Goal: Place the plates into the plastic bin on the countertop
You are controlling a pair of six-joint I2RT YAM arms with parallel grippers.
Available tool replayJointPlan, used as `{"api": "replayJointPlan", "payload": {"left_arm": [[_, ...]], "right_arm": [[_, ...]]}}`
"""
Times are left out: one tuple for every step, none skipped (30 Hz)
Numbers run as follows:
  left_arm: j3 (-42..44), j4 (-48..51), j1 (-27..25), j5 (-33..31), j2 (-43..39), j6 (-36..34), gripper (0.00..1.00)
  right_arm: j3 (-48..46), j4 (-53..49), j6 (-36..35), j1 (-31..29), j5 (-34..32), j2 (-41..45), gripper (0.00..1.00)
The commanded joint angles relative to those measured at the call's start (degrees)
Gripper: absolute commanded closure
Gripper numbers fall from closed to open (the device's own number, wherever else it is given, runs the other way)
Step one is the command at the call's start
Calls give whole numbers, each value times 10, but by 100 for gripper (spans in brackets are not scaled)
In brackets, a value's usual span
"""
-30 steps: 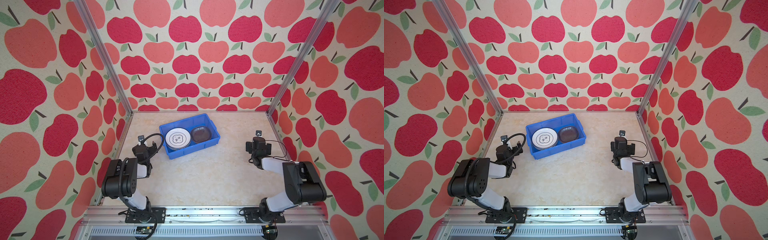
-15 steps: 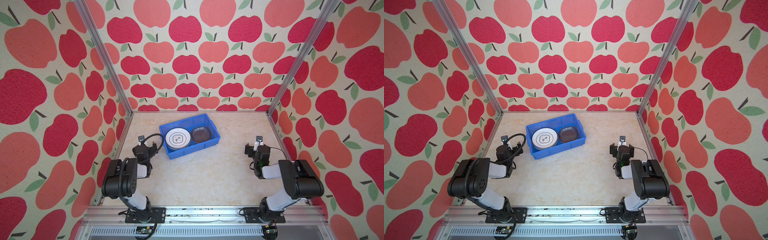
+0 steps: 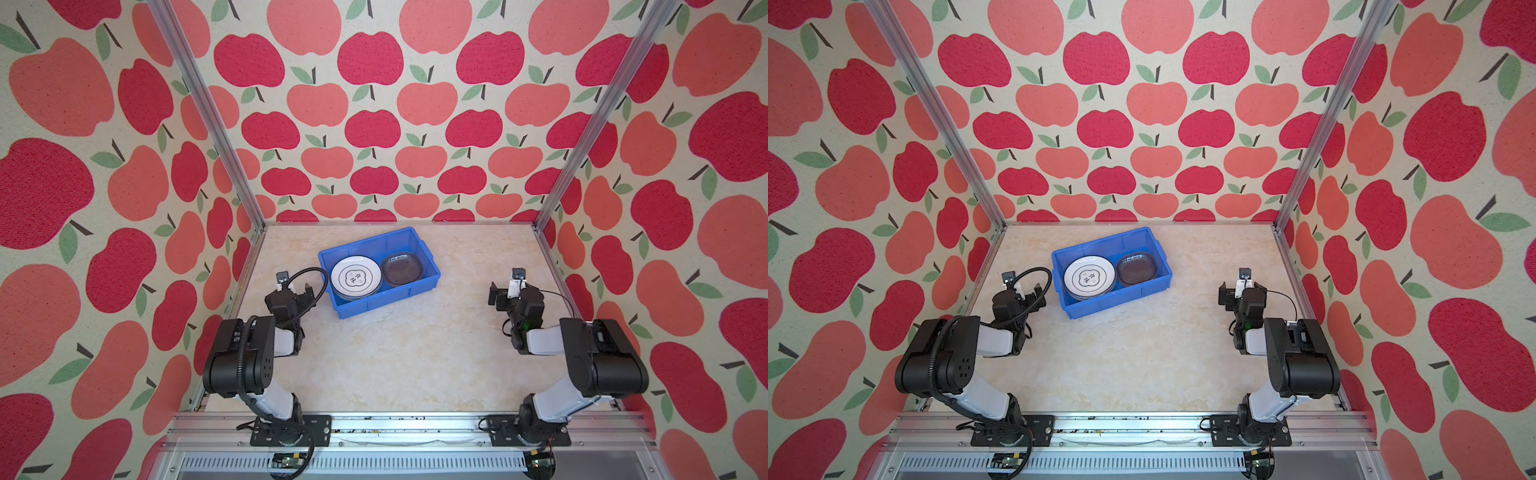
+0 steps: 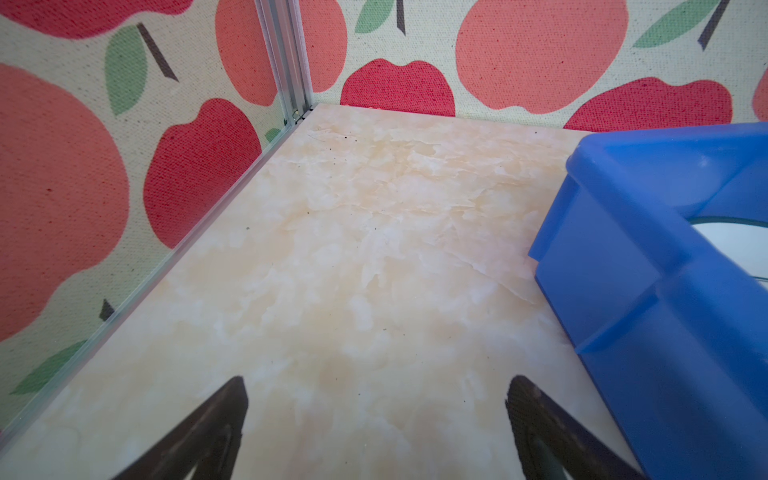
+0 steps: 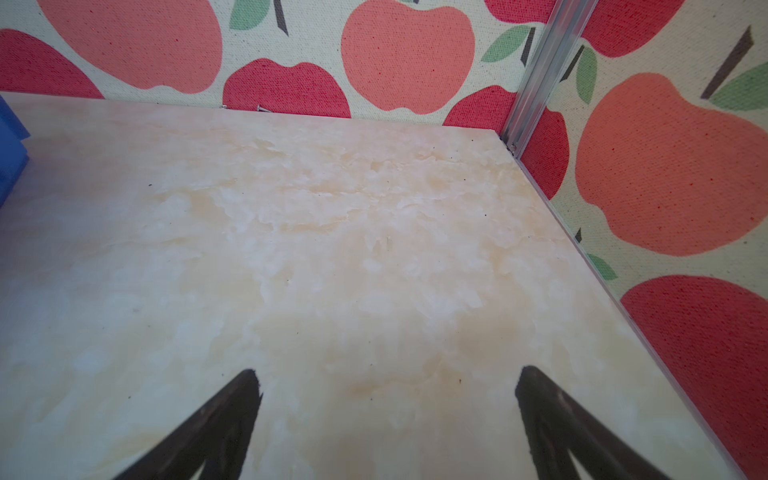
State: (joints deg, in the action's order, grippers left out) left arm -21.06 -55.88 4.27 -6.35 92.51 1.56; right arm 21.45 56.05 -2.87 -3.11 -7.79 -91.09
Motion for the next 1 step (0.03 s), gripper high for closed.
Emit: {"api": "replayJointPlan", "payload": {"left_arm": [[-5, -2, -1, 8, -1, -9, 1]], "right_arm": [[-7, 7, -14, -5, 49, 4, 0]]}}
